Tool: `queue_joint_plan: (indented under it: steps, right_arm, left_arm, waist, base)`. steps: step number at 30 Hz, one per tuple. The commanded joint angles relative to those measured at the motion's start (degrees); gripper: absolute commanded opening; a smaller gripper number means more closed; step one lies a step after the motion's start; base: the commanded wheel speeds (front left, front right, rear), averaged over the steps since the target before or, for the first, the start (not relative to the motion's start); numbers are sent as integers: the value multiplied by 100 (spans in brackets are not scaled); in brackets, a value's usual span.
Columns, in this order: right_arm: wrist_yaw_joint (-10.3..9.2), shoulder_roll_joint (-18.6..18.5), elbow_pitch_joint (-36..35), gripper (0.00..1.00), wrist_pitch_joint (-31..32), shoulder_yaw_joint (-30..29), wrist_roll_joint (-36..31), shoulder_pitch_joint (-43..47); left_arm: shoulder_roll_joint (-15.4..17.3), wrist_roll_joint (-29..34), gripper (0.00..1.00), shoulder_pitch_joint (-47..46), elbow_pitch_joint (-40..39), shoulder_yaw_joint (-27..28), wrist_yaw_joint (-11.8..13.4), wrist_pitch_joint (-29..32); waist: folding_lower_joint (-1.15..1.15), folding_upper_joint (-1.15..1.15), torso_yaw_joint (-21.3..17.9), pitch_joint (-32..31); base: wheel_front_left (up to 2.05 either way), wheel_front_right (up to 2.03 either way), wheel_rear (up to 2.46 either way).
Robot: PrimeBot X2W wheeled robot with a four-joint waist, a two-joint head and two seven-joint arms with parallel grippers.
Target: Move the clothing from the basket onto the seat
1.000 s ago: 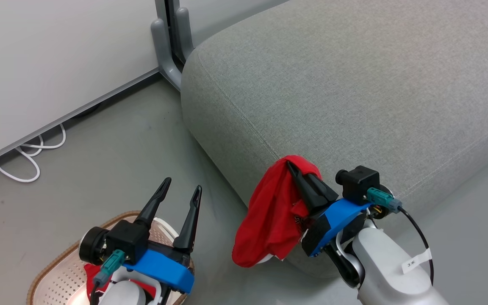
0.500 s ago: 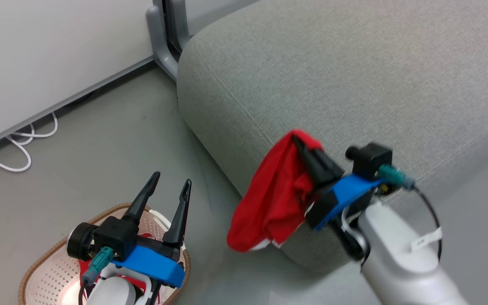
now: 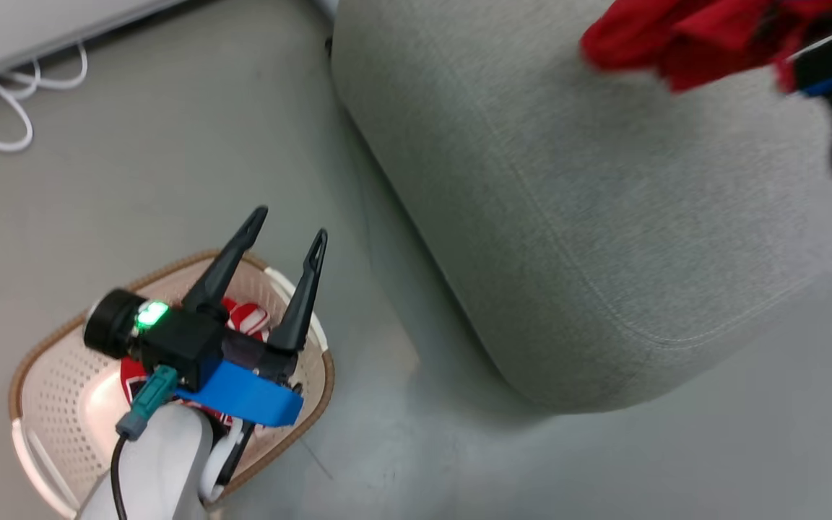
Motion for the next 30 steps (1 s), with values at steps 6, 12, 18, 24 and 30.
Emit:
queue_joint_plan:
  steps: [6,12,18,24,30]
  right_arm:
    - [3,-394,413,0,-53,-525,-192,-473]
    - [3,-528,840,0,-100,-1130,-374,-426]
    - [3,-319,1043,0,-102,-1695,-902,-209]
    - [3,-38,1080,0,-102,-1951,-1321,-81]
    - [3,69,1357,100,-102,-1875,-1491,-116]
  left_arm:
    - [191,115,100,-516,-231,-184,-9,-17]
    - [268,188,100,-982,-405,-333,-9,-17]
    - [273,212,100,-1262,-450,-388,-9,-17]
    - [311,172,100,-1250,-360,-417,-9,-17]
    - [218,95,100,-1188,-245,-426,-9,-17]
  waist:
    - [-1,0,534,1080]
    - [-1,0,747,1649]
    - [-1,0,832,1880]
    - [-1,0,802,1823]
    - [-1,0,816,1549]
  base:
    - [0,0,0]
    - [0,0,0]
    - [0,0,0]
    - [0,0,0]
    - [0,0,0]
